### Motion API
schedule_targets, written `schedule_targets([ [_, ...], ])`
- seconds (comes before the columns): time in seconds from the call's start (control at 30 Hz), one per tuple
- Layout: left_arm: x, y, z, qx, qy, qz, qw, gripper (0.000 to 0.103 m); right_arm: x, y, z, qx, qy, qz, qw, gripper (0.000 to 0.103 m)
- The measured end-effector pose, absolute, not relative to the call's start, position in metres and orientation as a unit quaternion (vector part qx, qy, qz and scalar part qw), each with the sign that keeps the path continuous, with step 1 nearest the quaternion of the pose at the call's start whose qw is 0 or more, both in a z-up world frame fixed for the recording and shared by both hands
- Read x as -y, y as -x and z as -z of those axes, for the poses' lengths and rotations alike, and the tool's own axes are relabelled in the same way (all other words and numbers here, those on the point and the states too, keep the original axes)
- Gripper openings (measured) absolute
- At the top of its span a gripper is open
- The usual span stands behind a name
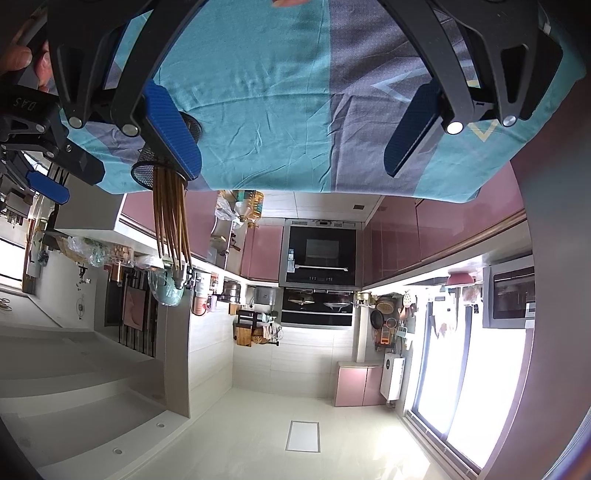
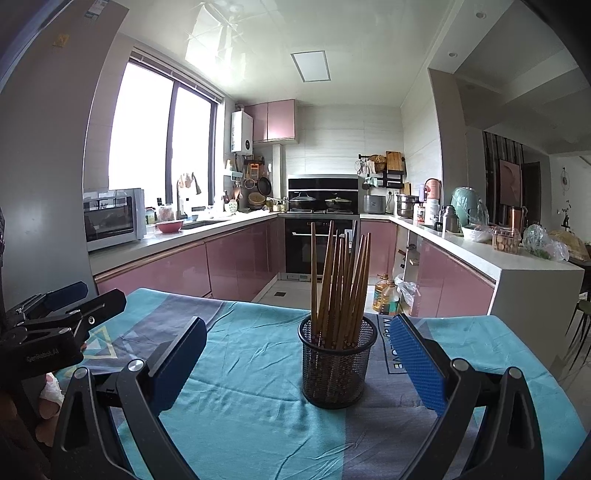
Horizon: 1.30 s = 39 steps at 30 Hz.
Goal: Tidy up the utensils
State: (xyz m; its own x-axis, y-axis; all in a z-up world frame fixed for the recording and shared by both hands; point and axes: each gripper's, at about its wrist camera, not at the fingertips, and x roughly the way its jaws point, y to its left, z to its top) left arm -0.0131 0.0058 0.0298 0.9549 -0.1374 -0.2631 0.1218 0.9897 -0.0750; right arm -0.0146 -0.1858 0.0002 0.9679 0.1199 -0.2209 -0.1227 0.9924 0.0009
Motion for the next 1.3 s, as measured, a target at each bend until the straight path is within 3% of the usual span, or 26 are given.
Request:
schedule_targets([
  [1.3, -0.0061, 0.0157, -0.0259, -0.149, 0.036, 0.068, 0.986, 0.097, 0.1877, 0.0201, -0.0043, -0.098, 0.006, -0.047, 0.994, 0.096],
])
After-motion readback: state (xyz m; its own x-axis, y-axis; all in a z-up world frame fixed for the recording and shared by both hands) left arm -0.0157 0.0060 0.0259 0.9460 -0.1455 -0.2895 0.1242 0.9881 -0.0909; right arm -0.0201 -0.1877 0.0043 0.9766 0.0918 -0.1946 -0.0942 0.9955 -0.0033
